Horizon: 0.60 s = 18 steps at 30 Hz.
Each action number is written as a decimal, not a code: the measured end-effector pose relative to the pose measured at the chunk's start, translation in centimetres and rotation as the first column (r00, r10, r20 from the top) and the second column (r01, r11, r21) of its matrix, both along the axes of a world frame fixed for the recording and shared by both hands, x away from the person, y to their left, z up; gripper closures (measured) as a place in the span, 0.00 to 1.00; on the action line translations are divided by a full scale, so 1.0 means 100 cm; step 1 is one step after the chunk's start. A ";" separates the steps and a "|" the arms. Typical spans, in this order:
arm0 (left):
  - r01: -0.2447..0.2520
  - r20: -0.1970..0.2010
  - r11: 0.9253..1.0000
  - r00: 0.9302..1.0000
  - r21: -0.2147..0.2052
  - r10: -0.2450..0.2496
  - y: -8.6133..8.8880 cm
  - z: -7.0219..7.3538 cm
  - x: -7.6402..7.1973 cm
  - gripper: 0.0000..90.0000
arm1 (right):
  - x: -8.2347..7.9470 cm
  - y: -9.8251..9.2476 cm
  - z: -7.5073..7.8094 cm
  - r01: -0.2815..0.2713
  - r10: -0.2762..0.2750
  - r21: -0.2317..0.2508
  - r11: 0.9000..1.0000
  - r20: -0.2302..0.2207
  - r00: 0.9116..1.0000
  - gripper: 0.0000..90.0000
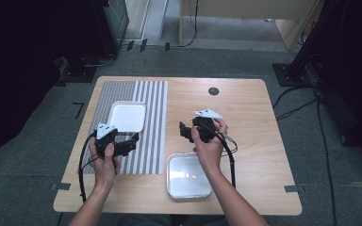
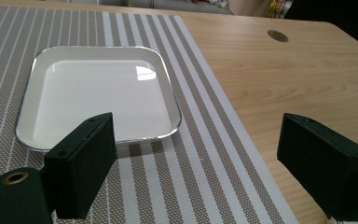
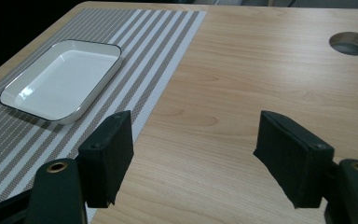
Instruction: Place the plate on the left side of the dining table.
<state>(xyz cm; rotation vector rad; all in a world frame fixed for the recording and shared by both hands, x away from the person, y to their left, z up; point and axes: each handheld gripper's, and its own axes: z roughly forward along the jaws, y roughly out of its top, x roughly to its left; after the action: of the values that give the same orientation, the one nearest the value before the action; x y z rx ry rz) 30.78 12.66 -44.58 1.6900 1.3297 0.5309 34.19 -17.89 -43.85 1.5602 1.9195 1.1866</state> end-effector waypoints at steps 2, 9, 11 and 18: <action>-0.001 -0.002 1.000 1.000 0.002 0.001 -0.002 -0.002 -0.004 0.13 | -0.004 -0.006 0.000 0.008 -0.008 -0.001 1.000 0.001 1.000 0.31; -0.004 0.006 1.000 1.000 0.012 0.004 -0.003 -0.004 -0.018 0.12 | -0.017 -0.032 -0.001 0.044 -0.044 0.002 0.999 0.007 0.999 0.31; -0.007 0.001 1.000 1.000 0.007 0.007 -0.002 -0.005 -0.020 0.12 | -0.020 -0.038 -0.003 0.051 -0.051 -0.002 0.999 0.006 0.999 0.31; -0.010 -0.004 1.000 1.000 0.009 0.010 0.002 -0.010 -0.030 0.12 | -0.032 -0.060 -0.012 0.083 -0.083 -0.011 0.996 -0.001 0.997 0.31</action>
<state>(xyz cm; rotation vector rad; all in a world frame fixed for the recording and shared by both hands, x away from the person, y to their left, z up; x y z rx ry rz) 27.80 12.88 -45.54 1.6933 1.3412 0.5407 31.01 -23.90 -45.03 1.6196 1.8395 1.1391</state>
